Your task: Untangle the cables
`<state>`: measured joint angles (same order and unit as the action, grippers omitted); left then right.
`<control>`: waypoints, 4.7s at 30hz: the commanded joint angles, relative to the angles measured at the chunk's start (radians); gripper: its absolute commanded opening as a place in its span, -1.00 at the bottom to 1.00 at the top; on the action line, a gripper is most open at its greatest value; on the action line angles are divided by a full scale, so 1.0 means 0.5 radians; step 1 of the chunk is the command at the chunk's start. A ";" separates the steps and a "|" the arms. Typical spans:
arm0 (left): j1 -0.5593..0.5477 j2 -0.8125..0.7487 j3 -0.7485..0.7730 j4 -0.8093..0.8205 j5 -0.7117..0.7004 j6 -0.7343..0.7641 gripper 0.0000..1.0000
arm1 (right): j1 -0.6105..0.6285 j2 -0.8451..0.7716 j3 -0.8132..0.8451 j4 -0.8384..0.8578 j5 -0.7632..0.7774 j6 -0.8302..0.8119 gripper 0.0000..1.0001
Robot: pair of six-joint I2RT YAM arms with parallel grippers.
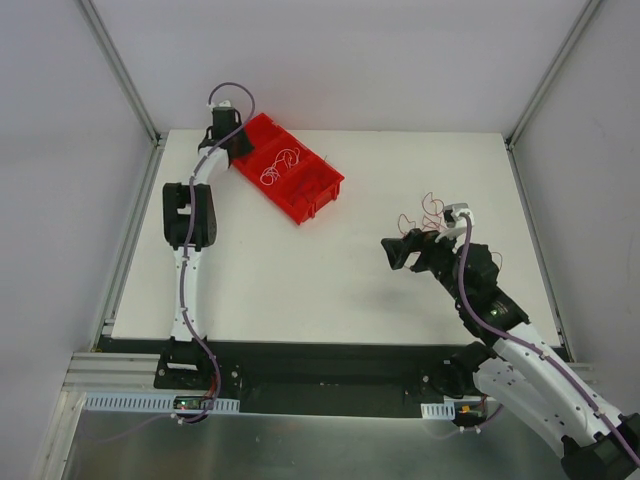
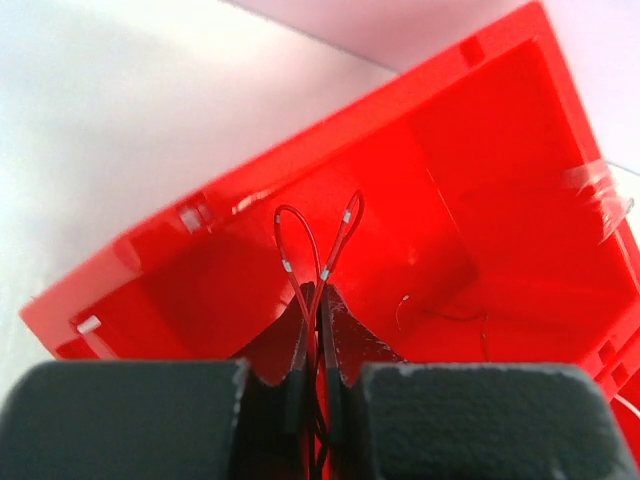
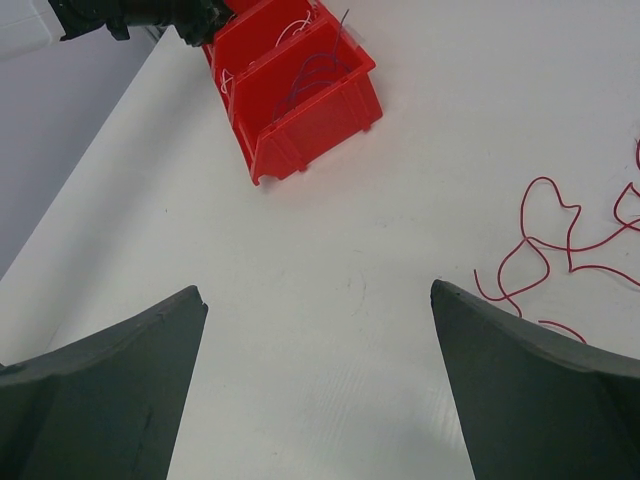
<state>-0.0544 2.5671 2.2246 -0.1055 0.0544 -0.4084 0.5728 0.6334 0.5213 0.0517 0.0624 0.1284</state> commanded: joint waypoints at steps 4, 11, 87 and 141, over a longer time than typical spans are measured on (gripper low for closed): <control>-0.020 -0.253 -0.252 -0.035 0.223 -0.358 -1.00 | -0.010 -0.024 -0.027 0.124 -0.036 0.071 0.95; -0.035 -0.357 -0.366 -0.004 0.146 -0.261 -1.00 | -0.010 -0.086 -0.042 0.096 -0.039 0.075 0.95; -1.036 -3.413 -2.814 -0.366 0.744 -0.168 0.86 | -0.268 2.172 1.203 -0.674 0.562 -0.119 -0.30; -1.536 -2.297 -2.427 1.340 0.756 -0.103 0.28 | -0.247 0.301 1.172 -0.043 -1.318 0.691 -1.00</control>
<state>-0.8062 1.3773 0.9905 0.4389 0.4343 -0.4217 0.4488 0.7891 1.0775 -0.1547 -0.5419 0.3470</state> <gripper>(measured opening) 0.662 0.009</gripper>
